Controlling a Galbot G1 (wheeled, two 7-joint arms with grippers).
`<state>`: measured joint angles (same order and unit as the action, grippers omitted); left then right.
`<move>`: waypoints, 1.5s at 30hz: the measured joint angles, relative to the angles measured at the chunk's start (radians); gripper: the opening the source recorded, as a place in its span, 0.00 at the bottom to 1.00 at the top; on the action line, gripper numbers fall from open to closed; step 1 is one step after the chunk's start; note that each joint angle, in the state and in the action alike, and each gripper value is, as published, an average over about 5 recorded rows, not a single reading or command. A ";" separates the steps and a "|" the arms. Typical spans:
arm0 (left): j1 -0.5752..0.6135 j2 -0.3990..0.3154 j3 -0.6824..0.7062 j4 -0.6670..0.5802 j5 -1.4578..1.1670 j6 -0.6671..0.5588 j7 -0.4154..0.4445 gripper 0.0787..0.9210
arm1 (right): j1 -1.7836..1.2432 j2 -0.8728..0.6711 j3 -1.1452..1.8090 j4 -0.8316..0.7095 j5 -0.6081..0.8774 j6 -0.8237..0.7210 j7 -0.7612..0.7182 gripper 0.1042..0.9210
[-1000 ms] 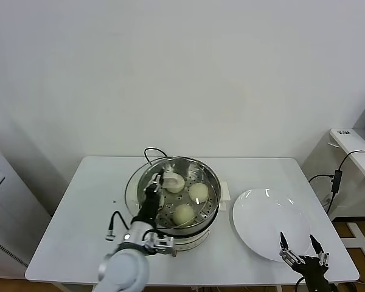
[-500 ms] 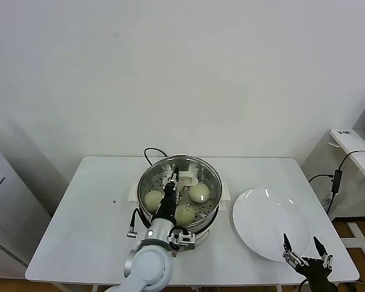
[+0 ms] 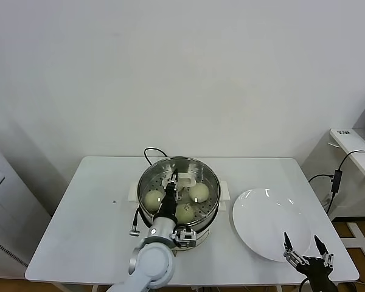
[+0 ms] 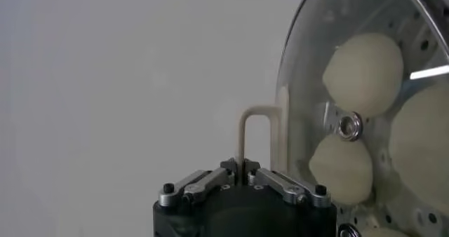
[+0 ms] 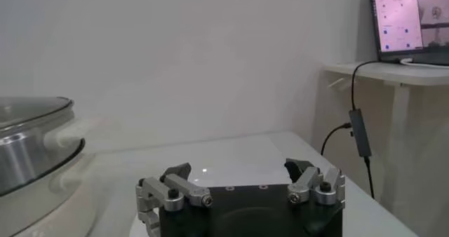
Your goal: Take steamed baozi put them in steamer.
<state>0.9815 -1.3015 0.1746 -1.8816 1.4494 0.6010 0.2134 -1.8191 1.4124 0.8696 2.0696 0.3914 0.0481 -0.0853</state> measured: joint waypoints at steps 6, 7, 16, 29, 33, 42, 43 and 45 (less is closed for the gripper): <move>0.005 -0.004 -0.002 0.007 -0.002 0.003 -0.009 0.07 | 0.001 0.001 0.001 0.000 0.004 0.004 -0.001 0.88; 0.008 -0.003 -0.003 0.005 -0.006 0.004 -0.011 0.08 | 0.001 0.001 0.001 0.000 0.005 0.004 -0.002 0.88; 0.052 0.029 -0.009 -0.075 -0.114 0.013 -0.036 0.37 | 0.010 -0.005 -0.007 -0.004 0.012 0.004 -0.017 0.88; 0.131 0.130 -0.109 -0.265 -0.493 -0.062 -0.131 0.81 | 0.076 -0.049 -0.071 -0.008 0.041 -0.004 -0.016 0.88; 0.147 0.152 -0.180 -0.299 -0.654 -0.122 -0.179 0.88 | 0.115 -0.069 -0.092 -0.014 0.038 -0.004 -0.004 0.88; 0.222 0.123 -0.393 -0.287 -0.985 -0.279 -0.248 0.88 | 0.170 -0.079 -0.129 -0.012 0.034 -0.014 0.026 0.88; 0.234 0.115 -0.418 -0.281 -1.015 -0.297 -0.249 0.88 | 0.174 -0.078 -0.131 -0.012 0.035 -0.014 0.027 0.88; 0.259 0.096 -0.468 -0.265 -1.073 -0.335 -0.247 0.88 | 0.179 -0.078 -0.136 -0.012 0.034 -0.015 0.028 0.88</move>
<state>1.2406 -1.2058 -0.2936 -2.1467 0.3763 0.2657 -0.0337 -1.6401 1.3348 0.7339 2.0576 0.4255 0.0327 -0.0577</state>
